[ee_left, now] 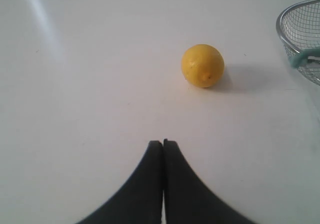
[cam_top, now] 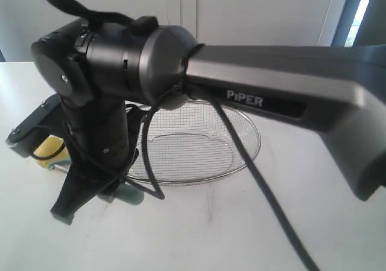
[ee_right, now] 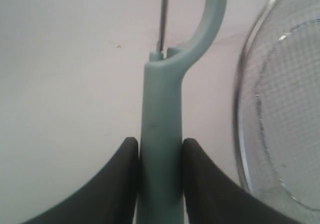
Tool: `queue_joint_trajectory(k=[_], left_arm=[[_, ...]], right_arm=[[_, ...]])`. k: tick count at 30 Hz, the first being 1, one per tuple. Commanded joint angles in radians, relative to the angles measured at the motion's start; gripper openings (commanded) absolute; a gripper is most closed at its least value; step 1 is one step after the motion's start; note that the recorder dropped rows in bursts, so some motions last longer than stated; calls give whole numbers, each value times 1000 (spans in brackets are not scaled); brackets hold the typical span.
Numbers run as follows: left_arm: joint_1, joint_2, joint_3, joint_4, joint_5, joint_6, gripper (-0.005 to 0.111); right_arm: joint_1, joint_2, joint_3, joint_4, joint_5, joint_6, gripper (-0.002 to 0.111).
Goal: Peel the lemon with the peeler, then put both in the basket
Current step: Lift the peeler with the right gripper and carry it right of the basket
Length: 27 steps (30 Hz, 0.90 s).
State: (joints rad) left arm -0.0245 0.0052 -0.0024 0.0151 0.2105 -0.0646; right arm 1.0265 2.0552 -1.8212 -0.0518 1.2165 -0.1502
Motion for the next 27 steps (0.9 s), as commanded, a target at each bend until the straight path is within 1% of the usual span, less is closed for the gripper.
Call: queue_joint_trajectory(k=[1, 7, 11, 18, 22, 25, 27], left_arm=[[0, -5, 2, -4, 0, 1, 0], [0, -5, 2, -4, 0, 1, 0], [0, -5, 2, -4, 0, 1, 0], [0, -5, 2, -4, 0, 1, 0], [0, -5, 2, -4, 0, 1, 0], [0, -5, 2, -4, 0, 1, 0], [0, -5, 2, -4, 0, 1, 0]], right_arm=[[-63, -74, -2, -90, 5, 0, 0], [-184, -172, 3, -90, 5, 16, 0], [-282, -247, 53, -90, 5, 17, 0], [-441, -398, 251, -90, 5, 26, 0], [-519, -478, 399, -90, 5, 52, 0], [-551, -518, 491, -90, 3, 89, 0], [-553, -525, 543, -96, -5, 113, 0]])
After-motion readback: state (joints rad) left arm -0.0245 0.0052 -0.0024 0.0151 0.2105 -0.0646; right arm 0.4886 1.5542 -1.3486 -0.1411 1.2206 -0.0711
